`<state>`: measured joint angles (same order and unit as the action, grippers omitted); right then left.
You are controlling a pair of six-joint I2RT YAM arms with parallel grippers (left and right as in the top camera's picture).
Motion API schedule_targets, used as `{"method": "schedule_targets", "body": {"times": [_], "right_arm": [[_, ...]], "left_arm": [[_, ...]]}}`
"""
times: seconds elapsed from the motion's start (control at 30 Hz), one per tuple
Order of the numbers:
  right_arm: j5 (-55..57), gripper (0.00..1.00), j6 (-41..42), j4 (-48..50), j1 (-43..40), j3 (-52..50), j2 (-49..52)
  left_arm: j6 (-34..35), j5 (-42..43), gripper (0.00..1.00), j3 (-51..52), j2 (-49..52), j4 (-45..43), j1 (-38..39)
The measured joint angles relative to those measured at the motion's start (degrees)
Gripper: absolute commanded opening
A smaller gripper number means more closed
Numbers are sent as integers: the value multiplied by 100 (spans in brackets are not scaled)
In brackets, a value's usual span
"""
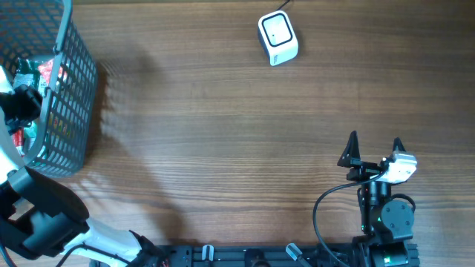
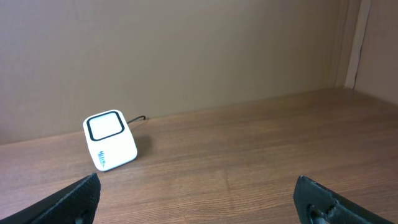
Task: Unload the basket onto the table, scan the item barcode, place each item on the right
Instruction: 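Move the left gripper over the basket toward the glass bottle, then grasp the small yellow glass bottle with the left gripper and lift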
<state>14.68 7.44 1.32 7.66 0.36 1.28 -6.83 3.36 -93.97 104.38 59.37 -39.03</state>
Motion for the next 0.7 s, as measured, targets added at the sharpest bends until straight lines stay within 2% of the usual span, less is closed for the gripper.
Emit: {"method": "schedule_targets", "body": {"times": [0.2,0.27,0.4,0.47,0.5,0.7], "right_arm": [[0,100,0,0,0,0,0],[0,100,0,0,0,0,0],[0,100,0,0,0,0,0],[0,100,0,0,0,0,0],[0,100,0,0,0,0,0],[0,100,0,0,0,0,0]], "left_arm": [[0,2,66,273,0,-291,0],[0,17,55,509,2,-461,0],[-15,142,48,728,9,-708,0],[-15,179,34,739,11,-796,0],[-4,205,31,739,11,-831,0],[-20,232,28,741,9,-901,0]]}}
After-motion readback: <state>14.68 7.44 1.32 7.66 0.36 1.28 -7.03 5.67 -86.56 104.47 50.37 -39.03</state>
